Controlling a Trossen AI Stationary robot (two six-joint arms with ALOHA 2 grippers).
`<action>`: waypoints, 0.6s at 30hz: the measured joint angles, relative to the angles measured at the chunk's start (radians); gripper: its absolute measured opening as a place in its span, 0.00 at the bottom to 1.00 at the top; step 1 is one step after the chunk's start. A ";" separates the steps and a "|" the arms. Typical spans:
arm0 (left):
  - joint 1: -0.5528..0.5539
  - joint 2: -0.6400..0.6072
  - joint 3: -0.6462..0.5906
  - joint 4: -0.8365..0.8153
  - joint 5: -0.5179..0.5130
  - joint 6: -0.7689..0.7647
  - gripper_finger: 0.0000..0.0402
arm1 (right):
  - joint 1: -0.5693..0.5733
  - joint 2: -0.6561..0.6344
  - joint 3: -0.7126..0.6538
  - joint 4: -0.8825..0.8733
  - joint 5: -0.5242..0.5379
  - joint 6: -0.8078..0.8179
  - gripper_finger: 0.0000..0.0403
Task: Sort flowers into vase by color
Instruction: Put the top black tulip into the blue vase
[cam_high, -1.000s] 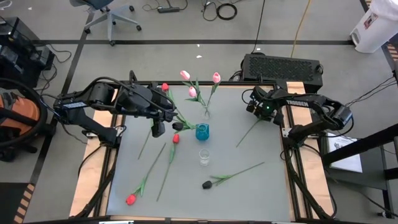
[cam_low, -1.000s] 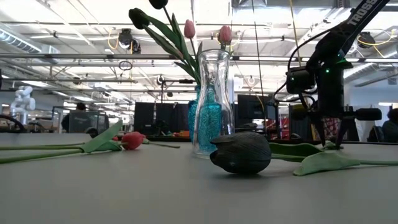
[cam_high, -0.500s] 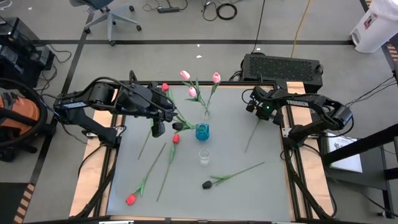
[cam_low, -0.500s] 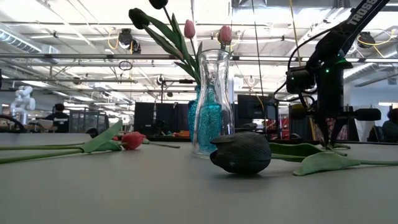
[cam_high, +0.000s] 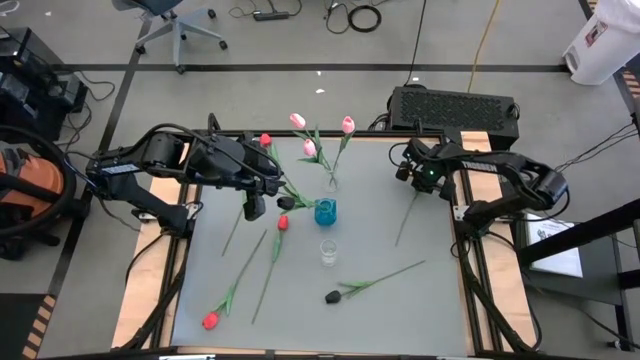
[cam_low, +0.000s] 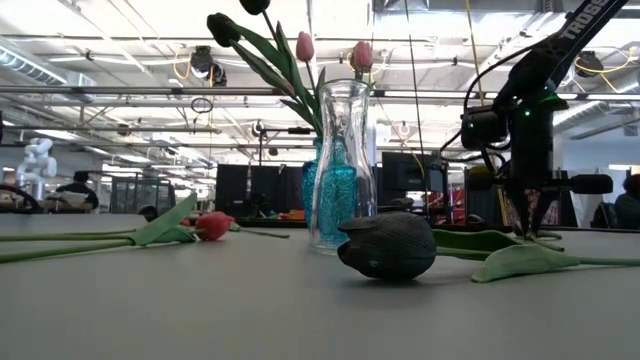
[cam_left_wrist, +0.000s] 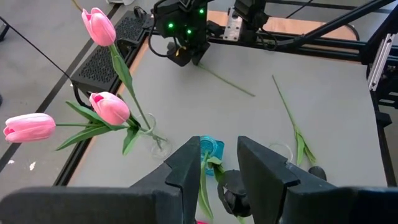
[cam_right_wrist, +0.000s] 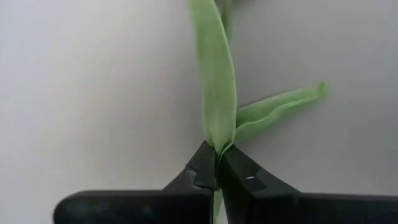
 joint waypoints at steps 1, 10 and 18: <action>0.000 0.000 0.000 0.000 0.000 0.000 0.28 | 0.000 -0.007 -0.001 0.000 -0.004 -0.005 0.01; 0.000 0.000 0.000 0.000 0.000 0.001 0.28 | 0.000 -0.098 0.000 0.009 -0.004 -0.059 0.01; 0.000 0.000 0.000 0.000 0.000 0.002 0.28 | 0.000 -0.230 0.001 0.070 -0.005 -0.132 0.00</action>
